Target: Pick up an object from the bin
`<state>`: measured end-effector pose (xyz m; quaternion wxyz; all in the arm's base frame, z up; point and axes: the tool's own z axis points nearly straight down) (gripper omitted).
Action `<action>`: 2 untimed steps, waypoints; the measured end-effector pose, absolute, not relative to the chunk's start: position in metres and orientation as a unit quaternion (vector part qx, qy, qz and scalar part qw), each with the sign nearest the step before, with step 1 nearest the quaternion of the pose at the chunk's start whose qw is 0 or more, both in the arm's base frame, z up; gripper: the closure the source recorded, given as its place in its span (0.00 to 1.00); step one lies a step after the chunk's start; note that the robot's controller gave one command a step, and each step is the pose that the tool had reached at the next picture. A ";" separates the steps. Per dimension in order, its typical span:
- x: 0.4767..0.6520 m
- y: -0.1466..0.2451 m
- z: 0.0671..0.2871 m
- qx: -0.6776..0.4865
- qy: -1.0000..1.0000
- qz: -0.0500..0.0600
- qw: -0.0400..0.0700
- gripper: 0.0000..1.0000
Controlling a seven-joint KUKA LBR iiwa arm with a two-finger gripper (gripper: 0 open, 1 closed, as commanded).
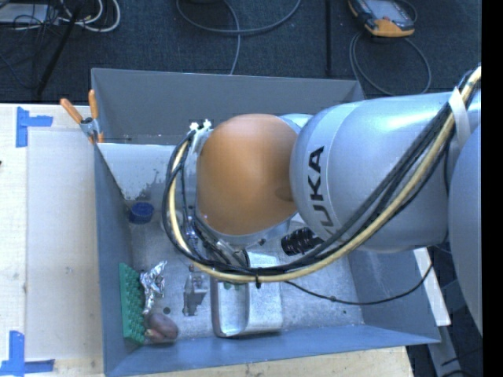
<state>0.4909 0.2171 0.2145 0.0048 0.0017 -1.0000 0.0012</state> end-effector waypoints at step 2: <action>0.547 0.244 0.071 0.476 -0.880 0.002 -0.002 0.00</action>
Offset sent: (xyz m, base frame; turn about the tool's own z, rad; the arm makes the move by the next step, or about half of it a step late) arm 0.0674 -0.0037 -0.1445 -0.5322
